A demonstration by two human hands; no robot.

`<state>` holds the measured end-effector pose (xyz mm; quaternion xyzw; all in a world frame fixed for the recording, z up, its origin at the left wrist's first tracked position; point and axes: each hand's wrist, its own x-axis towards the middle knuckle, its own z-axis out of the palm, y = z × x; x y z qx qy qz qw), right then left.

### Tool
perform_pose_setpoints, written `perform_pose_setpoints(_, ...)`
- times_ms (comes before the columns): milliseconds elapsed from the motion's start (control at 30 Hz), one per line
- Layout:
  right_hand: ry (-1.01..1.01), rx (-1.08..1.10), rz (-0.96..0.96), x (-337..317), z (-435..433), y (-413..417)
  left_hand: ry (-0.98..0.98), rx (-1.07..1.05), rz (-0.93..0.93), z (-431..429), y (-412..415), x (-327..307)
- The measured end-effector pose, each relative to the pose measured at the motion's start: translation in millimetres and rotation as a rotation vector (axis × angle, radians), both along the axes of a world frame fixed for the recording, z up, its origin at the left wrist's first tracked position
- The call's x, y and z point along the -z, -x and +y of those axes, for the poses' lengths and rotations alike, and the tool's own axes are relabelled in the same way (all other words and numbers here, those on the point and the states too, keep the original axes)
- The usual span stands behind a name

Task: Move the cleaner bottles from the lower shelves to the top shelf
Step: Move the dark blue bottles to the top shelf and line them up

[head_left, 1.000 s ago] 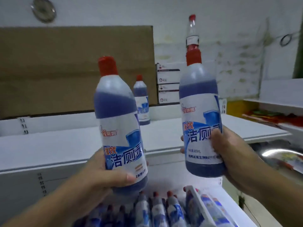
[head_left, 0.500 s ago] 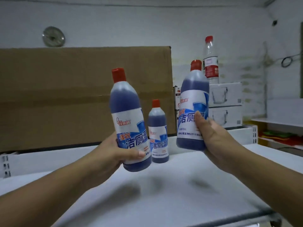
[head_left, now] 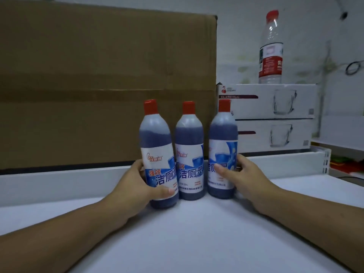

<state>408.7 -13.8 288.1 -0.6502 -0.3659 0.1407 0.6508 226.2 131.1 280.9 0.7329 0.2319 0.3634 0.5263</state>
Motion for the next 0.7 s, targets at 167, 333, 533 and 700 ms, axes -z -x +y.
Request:
perform_pose_setpoints(167,0.058,-0.018,-0.100,8,2,-5,-0.144,-0.010,0.109,2,2,5)
perform_pose_setpoints(333,0.158,-0.030,-0.123,5,-7,-10,-0.281,-0.090,0.222,2,9,8)
perform_pose_setpoints(533,0.320,-0.022,-0.246,4,-8,-6,-0.282,-0.201,0.232,5,7,10)
perform_pose_setpoints(700,0.396,-0.008,-0.406,1,-12,-9,-0.384,-0.213,0.315,6,7,7)
